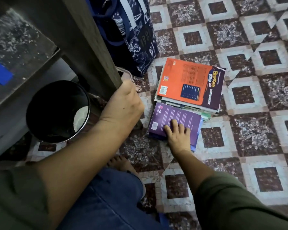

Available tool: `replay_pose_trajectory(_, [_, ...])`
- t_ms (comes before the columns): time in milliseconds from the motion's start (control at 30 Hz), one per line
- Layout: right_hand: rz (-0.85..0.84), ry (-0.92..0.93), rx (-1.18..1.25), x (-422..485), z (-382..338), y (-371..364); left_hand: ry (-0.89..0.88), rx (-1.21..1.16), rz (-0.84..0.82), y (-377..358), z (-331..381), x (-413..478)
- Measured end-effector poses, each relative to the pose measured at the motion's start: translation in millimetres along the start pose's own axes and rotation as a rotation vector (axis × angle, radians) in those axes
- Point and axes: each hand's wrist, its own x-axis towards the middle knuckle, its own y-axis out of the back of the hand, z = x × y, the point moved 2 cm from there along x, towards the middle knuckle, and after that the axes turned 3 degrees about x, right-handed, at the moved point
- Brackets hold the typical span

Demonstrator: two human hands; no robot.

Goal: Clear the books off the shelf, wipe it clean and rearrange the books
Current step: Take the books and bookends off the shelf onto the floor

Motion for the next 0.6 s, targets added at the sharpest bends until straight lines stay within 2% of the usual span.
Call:
replay_pose_trajectory(100, [-0.125,-0.015,0.081,-1,-5,27,-0.034,0.062,0.332,-11,-2,-12])
replay_pose_trajectory(167, [-0.2,0.002,0.185,-7,-9,55,-0.087,-0.084,0.527,-16,-5,-31])
replay_pose_trajectory(200, [-0.225,0.032,0.229,-13,-13,73,-0.094,-0.189,0.565,-19,-12,-43])
replay_pose_trajectory(267, [-0.238,0.118,0.293,-27,-26,115,-0.021,-0.409,0.462,-34,-31,-81])
replay_pose_trajectory(400, [-0.09,0.347,0.324,-56,-69,205,0.45,-0.654,0.186,-74,-78,-178])
replay_pose_trajectory(500, [0.041,0.542,0.281,-76,-123,272,0.792,-0.701,0.037,-84,-110,-269])
replay_pose_trajectory(600, [0.129,0.736,0.284,-100,-188,330,1.065,-0.649,0.002,-83,-134,-354])
